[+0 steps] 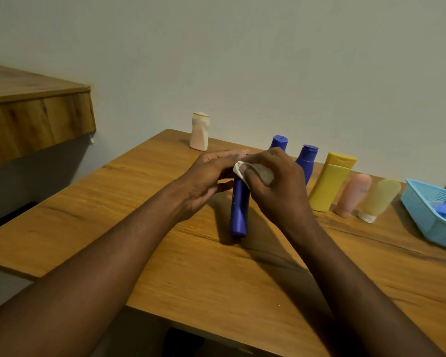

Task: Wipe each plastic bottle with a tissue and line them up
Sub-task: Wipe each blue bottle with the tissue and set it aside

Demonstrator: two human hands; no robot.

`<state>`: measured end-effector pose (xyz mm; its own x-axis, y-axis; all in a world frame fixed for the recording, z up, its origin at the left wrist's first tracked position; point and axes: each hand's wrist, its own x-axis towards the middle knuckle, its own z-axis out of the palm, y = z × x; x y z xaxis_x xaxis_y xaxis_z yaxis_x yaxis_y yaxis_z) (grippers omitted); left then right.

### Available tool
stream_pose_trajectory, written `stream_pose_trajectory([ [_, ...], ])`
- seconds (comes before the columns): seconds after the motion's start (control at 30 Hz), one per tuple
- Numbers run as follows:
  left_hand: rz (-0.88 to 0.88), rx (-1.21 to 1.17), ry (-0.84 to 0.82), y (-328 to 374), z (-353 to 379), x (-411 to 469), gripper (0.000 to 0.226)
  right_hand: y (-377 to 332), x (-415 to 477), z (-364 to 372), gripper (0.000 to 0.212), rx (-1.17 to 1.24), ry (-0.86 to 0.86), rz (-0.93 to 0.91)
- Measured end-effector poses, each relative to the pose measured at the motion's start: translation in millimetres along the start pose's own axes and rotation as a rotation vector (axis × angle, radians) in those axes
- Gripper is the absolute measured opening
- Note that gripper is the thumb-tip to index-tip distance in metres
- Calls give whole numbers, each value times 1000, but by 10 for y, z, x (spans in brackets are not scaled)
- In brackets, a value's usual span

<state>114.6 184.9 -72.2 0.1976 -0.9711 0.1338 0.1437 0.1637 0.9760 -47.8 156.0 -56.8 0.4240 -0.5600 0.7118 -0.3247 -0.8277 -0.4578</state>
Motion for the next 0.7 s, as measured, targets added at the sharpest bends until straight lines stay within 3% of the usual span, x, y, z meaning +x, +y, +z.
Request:
stream_pose_trajectory([
  [0.23, 2, -44, 29, -2, -35, -2, 31, 8, 23, -42, 14, 44, -65, 17],
  [0.47, 11, -71, 149, 24, -62, -13, 29, -70, -49, -108, 18, 27, -478, -111],
  [0.53, 8, -68, 141, 32, -67, -15, 28, -93, -48, -76, 21, -5, -431, -126],
  [0.7, 25, -72, 49, 30, -25, -28, 27, -44, -27, -54, 22, -7, -111, -76],
])
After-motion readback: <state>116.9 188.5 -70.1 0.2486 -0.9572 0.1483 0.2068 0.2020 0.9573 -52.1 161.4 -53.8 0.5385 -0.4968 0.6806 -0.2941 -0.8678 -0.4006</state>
